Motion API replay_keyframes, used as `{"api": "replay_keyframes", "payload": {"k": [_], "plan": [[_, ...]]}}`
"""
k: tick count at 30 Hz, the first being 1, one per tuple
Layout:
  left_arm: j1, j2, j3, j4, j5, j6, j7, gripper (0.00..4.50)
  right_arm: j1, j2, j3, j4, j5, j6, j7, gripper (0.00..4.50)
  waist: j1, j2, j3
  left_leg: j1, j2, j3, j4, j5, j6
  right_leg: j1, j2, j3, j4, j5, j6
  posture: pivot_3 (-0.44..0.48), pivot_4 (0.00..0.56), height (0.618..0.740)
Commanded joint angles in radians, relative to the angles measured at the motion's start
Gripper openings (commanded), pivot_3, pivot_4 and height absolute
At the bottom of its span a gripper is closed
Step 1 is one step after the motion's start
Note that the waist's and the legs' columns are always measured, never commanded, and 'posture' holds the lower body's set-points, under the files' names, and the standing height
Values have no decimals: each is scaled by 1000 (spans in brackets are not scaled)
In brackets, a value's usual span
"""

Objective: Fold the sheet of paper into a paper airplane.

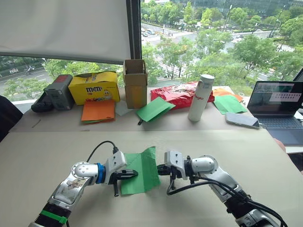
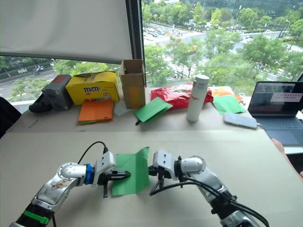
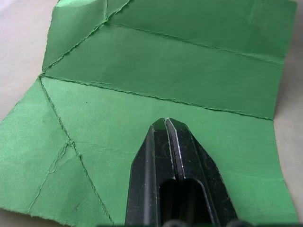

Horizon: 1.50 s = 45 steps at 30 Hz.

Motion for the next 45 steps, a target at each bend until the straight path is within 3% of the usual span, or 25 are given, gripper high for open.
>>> {"api": "replay_keyframes", "payload": {"k": [1,13,20,25,29,36,45], "plan": [[29,18,-27,21,24,12,-10,0,-35,38,-49,-51,76,51,15,27,0,0,0,0,0,0,0,0,0,0,0,0,0,0,0,0,150,740],[116,78,91,-67,-31,77,29,0,-92,204,-2,122,30,104,-2,27,-6,0,0,0,1,0,-1,1,-1,-1,1,-1,1,0,0,0,150,740],[256,133,355,-167,-234,146,22,0,-115,237,30,222,-22,70,17,27,-12,-1,2,0,2,0,-2,2,-3,-2,2,0,3,0,-1,0,150,740],[222,90,452,-248,-415,270,67,0,-158,217,112,265,-149,-13,23,27,-3,-4,7,0,1,-2,-2,3,-7,-4,-1,-3,2,0,-1,0,150,740],[177,60,396,-291,-436,318,104,0,-204,217,138,291,-223,-37,-9,27,-5,-5,7,0,0,-3,-2,4,-7,-2,-1,-4,2,0,-1,0,150,740],[200,60,215,-182,-246,230,133,0,-234,203,37,237,-172,51,-37,27,-5,-6,7,0,2,-2,-2,8,-13,-1,3,-3,6,0,-1,0,150,740],[179,1,110,-98,-160,160,139,0,-252,241,-75,252,-110,31,-83,27,-4,-7,9,0,1,-2,-2,5,-9,-2,1,-3,6,0,-2,0,150,740]]}}
